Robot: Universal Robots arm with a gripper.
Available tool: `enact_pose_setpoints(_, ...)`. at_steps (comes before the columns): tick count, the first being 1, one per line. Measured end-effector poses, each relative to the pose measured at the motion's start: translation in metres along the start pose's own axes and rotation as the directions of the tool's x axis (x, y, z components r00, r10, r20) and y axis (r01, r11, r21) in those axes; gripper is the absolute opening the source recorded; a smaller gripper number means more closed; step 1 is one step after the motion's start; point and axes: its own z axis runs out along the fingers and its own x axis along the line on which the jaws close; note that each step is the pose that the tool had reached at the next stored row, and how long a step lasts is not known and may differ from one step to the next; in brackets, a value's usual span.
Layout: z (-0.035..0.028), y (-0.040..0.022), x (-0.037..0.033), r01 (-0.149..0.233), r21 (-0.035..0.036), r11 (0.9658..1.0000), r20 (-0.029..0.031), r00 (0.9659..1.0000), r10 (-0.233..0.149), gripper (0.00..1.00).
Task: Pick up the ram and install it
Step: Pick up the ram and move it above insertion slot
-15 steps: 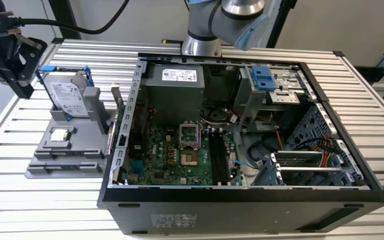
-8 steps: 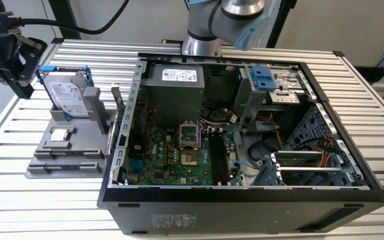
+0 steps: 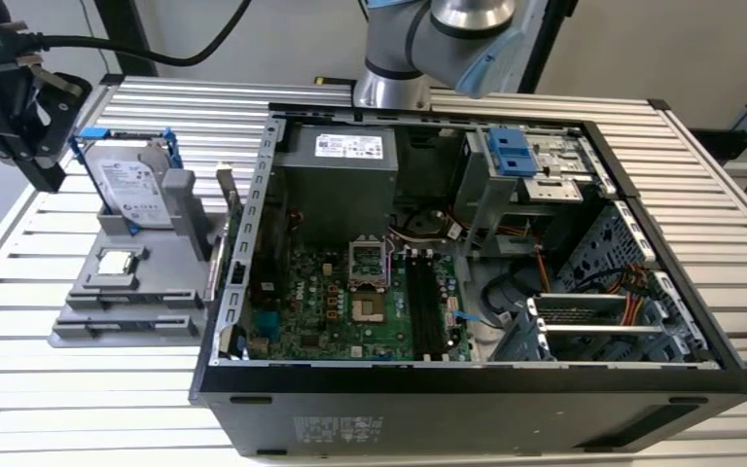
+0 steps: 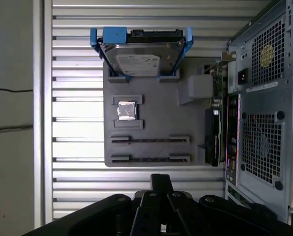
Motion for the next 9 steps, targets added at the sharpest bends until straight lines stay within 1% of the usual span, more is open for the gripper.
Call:
enact_pose_setpoints(3, 0.0001, 0.0, 0.0, 0.022, -0.0001, 0.9998, -0.001, 0.9998, -0.022, 0.0)
enact_pose_setpoints(5, 0.0, 0.0, 0.0, 0.044, 0.0002, 0.999, -0.0021, 0.999, -0.044, 0.0)
enact_pose_setpoints(9, 0.0001, 0.0, 0.0001, 0.094, 0.0004, 0.9955, -0.0044, 0.9955, -0.094, 0.0)
